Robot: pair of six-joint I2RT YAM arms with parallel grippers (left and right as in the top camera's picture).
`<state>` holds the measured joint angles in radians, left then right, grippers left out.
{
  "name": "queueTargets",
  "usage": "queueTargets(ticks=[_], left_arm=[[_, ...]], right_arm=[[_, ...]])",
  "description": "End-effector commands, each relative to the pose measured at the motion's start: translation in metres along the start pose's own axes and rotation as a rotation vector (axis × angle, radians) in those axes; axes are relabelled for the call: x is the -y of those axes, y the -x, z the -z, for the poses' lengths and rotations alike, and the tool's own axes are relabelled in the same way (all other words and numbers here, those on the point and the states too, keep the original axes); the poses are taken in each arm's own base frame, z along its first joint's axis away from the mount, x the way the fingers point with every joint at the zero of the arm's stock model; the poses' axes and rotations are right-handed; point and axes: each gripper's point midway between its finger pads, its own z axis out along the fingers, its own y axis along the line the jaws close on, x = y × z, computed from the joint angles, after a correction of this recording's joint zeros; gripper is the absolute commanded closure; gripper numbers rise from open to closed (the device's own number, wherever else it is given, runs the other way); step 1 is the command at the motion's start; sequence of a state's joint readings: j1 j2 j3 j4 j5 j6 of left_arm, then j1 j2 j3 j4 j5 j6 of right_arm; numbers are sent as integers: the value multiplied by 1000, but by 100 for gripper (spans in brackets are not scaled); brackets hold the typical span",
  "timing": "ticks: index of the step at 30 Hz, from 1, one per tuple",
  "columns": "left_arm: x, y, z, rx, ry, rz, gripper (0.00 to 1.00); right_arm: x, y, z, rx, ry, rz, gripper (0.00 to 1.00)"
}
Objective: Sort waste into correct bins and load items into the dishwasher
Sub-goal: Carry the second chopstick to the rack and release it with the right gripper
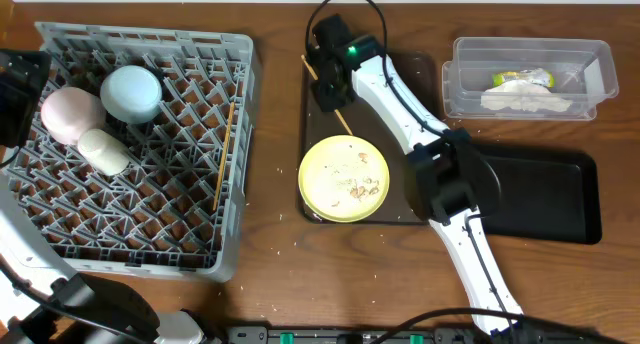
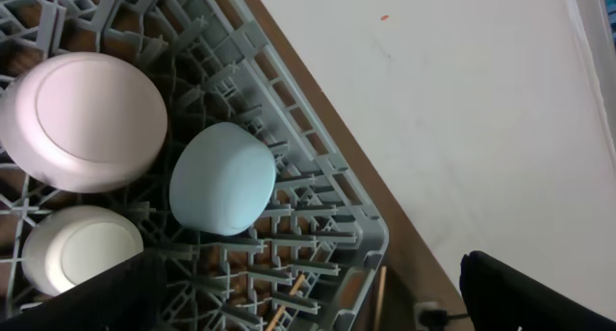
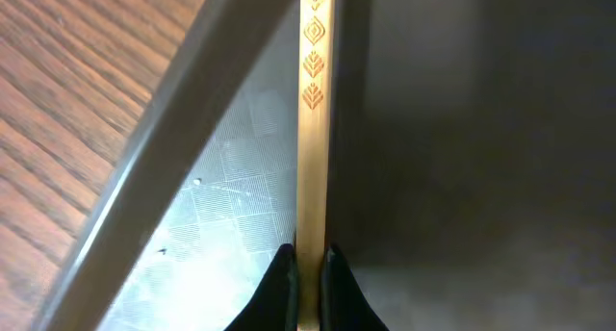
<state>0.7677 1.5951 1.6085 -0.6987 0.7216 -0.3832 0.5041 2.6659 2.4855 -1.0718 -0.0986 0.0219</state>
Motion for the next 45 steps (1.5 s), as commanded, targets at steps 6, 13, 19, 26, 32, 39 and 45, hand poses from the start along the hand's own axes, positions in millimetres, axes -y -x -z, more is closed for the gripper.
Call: queueTargets(ticks=[6,13,19,26,32,39,45], left_arm=[[4,2,6,20,2,-36,2],[3,1,6,17,3,-33,2],[3,1,6,14,4,-31,2],[3,0,6,12,5,-29,2],[3,0,6,12,5,-29,2],[4,3,6,22,1,-37,2],[4,2,6,21,1,-37,2]], right_arm=[[-14,90,153,384,79,-130,99],[-87,116,202,456,462,-335,99],[-139,122,178,390,601,-539,99],[-168,98,121,240,610,-678,99],[-190,71,71,120,628,-789,99],[-220,45,40,99,627,-679,99],[-214,44,36,123,610,-594,58]])
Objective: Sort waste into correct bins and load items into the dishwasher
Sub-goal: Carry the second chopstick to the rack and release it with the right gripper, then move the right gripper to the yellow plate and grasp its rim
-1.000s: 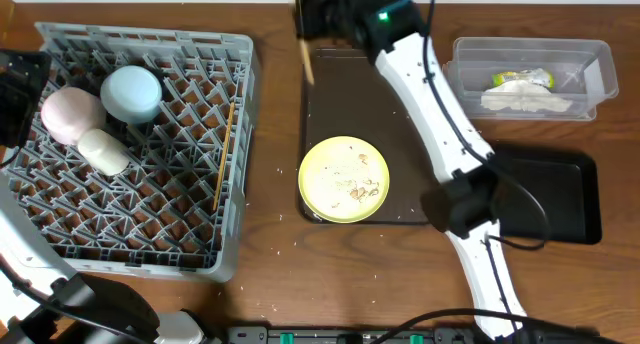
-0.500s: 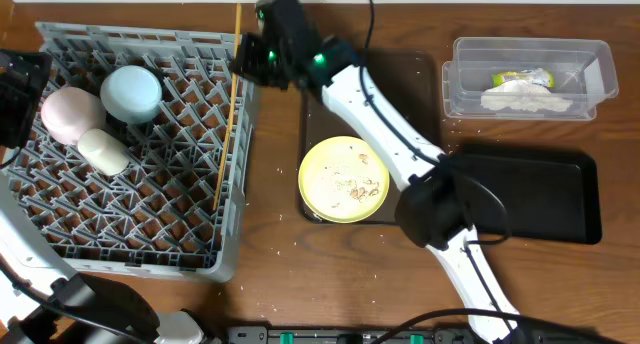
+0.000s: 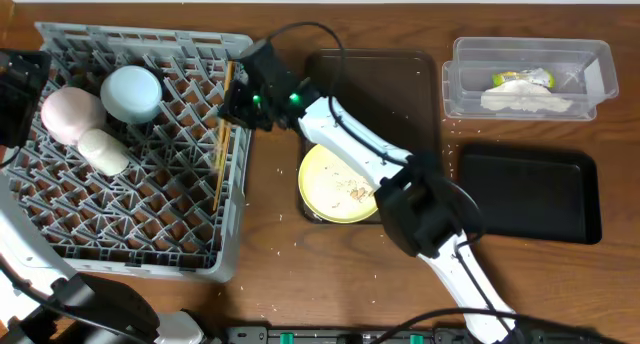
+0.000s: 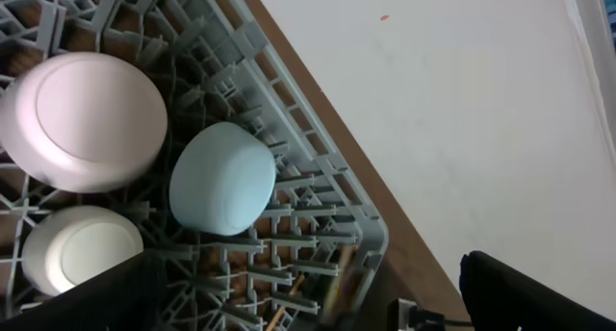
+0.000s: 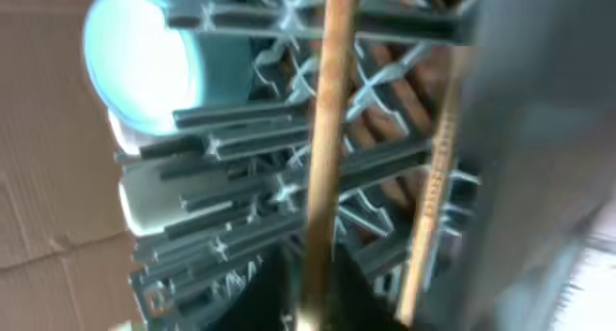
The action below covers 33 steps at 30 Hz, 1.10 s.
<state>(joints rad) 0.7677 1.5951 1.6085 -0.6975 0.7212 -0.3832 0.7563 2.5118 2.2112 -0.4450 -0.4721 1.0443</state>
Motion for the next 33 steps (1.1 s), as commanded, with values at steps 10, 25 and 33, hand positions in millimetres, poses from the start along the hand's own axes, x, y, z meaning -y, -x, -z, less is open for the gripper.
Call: queueTargets(ticks=[10,25,33], left_arm=[[4,2,6,19,2,-35,2],[4,2,6,19,1,-35,2],[5,1,6,16,-3,-33,2]], right_arm=[[-2,69,66,168,-18,225,50],[56,115,299,245,-431,574,1],[134,56,300,-84,-558,459,1]])
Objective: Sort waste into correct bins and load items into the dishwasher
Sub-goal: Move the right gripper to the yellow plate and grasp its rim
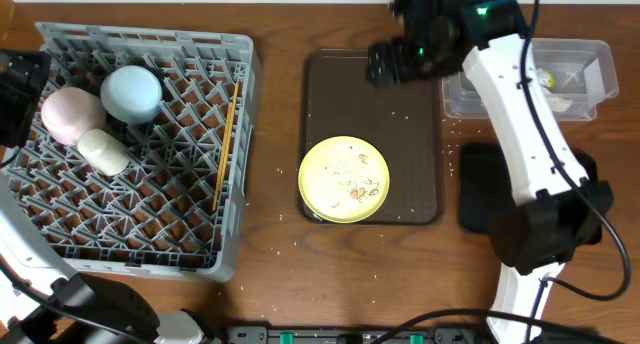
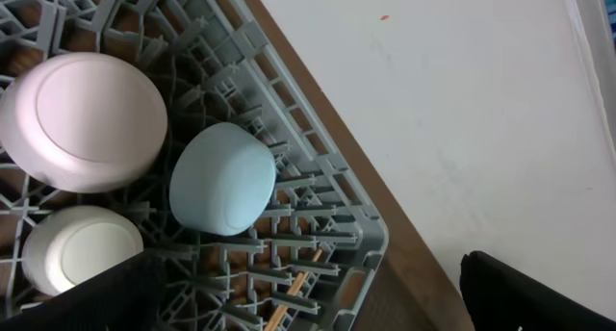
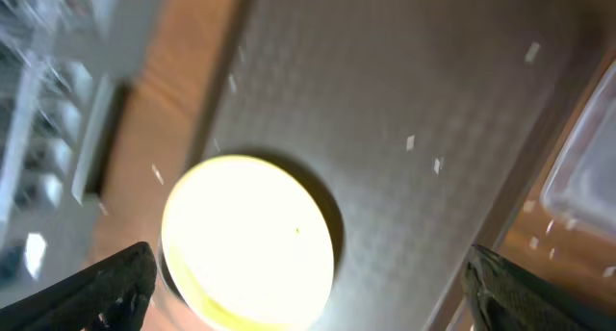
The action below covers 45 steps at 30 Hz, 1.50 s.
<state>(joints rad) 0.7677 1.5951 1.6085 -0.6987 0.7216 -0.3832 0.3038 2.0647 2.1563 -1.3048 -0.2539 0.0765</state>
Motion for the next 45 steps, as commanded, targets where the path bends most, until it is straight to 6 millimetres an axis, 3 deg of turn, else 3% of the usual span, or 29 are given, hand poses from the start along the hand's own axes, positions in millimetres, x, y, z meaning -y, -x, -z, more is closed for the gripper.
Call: queueTargets(ticks=[1,6,9,12,14,18,21,25,27,29,34,41,45], left_arm=[[9,-2,6,1,-28,-30,2],[72,-14,17,-71,-378,-199,2],[86,-11,18,-48,-417,-257,2],[76,-1,11,2,-336,-264,2],[61,9,7,46,-238,-250,2],[50,15,5,76,-169,-240,2],[50,15,5,76,-169,-241,2],[50,15,5,76,-169,-241,2],[50,15,5,76,-169,-241,2],[50,15,5,76,-169,-241,1],[49,13,4,71,-166,-236,2],[45,9,4,51,-157,-218,2],[45,9,3,51,-154,-216,2]], right_arm=[[3,-16,-21,-76,8,53,1],[4,-8,-19,-45,9,1,1],[-1,-2,-14,-23,65,-5,1],[-3,-6,-15,-41,82,7,1],[0,-16,-19,-80,68,62,15],[-1,-38,-35,-165,60,56,37],[-16,-57,-53,-224,111,45,53],[-42,-75,-73,-270,178,69,52],[-47,-80,-85,-273,139,76,66],[-38,-84,-97,-269,13,30,74],[-13,-106,-118,-283,-231,-25,78],[8,-143,-140,-360,-257,-72,99],[15,-150,-140,-381,-270,-90,99]])
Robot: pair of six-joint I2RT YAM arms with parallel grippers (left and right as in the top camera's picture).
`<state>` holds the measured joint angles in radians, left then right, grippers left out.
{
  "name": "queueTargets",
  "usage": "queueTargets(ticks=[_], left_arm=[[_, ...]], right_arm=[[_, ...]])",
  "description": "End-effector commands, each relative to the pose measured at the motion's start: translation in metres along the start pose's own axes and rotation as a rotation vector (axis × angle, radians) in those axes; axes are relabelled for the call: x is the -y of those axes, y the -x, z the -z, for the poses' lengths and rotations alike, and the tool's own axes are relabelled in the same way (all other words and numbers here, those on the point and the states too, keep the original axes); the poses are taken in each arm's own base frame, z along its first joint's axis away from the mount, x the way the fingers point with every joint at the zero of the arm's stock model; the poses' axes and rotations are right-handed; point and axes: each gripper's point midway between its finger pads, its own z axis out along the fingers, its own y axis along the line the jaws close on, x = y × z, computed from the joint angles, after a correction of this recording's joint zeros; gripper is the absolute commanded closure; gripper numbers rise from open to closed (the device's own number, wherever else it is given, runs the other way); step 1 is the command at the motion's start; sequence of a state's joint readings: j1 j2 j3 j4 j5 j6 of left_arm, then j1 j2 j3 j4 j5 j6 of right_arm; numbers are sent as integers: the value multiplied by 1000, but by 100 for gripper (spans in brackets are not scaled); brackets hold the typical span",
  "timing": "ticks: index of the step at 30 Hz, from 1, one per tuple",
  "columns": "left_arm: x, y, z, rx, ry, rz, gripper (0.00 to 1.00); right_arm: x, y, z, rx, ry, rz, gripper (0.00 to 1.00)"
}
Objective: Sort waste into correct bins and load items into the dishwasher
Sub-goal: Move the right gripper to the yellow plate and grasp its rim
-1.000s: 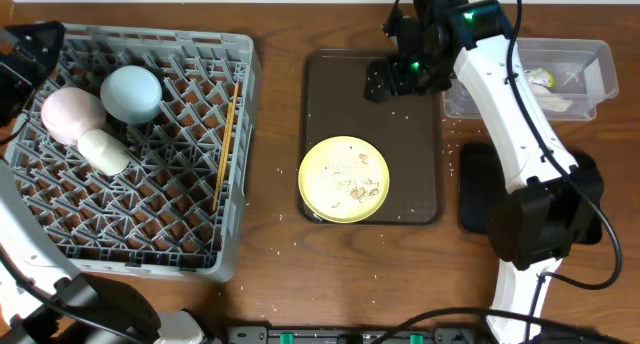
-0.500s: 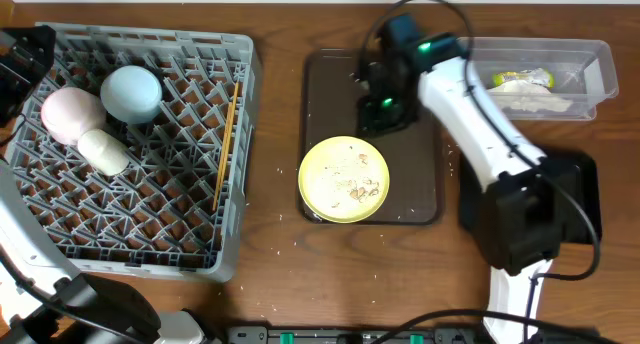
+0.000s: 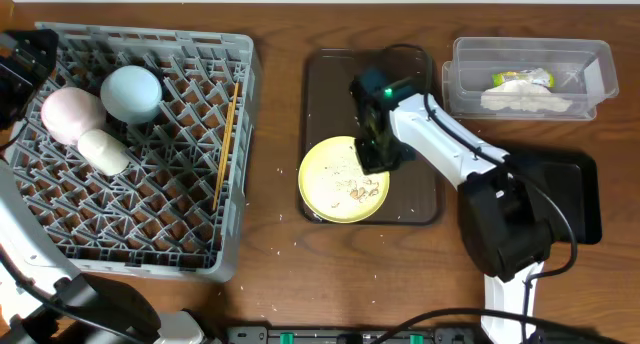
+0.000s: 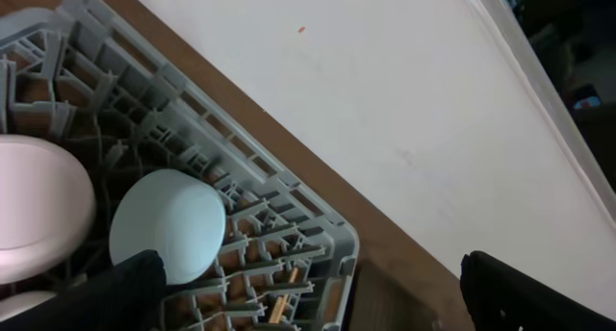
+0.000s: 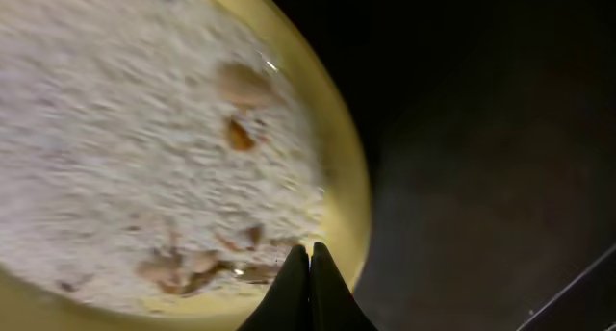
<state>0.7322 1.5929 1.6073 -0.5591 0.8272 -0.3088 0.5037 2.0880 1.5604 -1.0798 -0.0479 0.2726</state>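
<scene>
A yellow plate (image 3: 335, 184) with food scraps lies at the front of the brown tray (image 3: 410, 84). My right gripper (image 3: 372, 154) is low at the plate's back right rim, and its fingers are shut tip to tip (image 5: 310, 249) with nothing visible between them. The grey dish rack (image 3: 240, 64) holds a pink bowl (image 3: 68, 114), a blue cup (image 3: 132, 92), a white cup (image 3: 103, 151) and chopsticks (image 3: 225, 144). My left gripper (image 4: 308, 307) hangs wide open above the rack's back left, holding nothing.
A clear bin (image 3: 530, 79) with crumpled paper waste stands at the back right. A black tray (image 3: 550, 194) lies in front of it, partly under the right arm. Crumbs dot the brown tray and the wooden table.
My right gripper was open, high over the brown tray's back right. Now it is shut, low at the plate's right rim. The left wrist has shifted, showing more wall and less rack.
My right gripper was shut on a chopstick at the brown tray's back left. Then it held that chopstick over the rack's right side. Then the chopstick lay in the rack and the gripper was open above the tray. Now it is shut at the plate.
</scene>
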Motion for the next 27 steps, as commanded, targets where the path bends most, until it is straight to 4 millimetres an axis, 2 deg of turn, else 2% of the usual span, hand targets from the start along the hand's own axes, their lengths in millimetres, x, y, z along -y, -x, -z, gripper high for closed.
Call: queueTargets(ticks=[1,8,14,16,20,25,27], left_arm=[[5,3,7,18,6,-34,1],[5,3,7,18,6,-34,2],[5,3,7,18,6,-34,1],[5,3,7,18,6,-34,2],[5,3,7,18,6,-34,2],[5,3,7,18,6,-34,2],[5,3,7,18,6,-34,2]], right_arm=[[12,2,-3,-2,-21,-56,99],[29,11,-2,18,-19,-113,99],[56,12,-1,11,-35,-180,99],[58,12,-1,2,-3,-200,99],[44,19,7,11,118,-211,99],[-1,37,30,69,350,-69,99],[-10,39,31,80,371,-41,99]])
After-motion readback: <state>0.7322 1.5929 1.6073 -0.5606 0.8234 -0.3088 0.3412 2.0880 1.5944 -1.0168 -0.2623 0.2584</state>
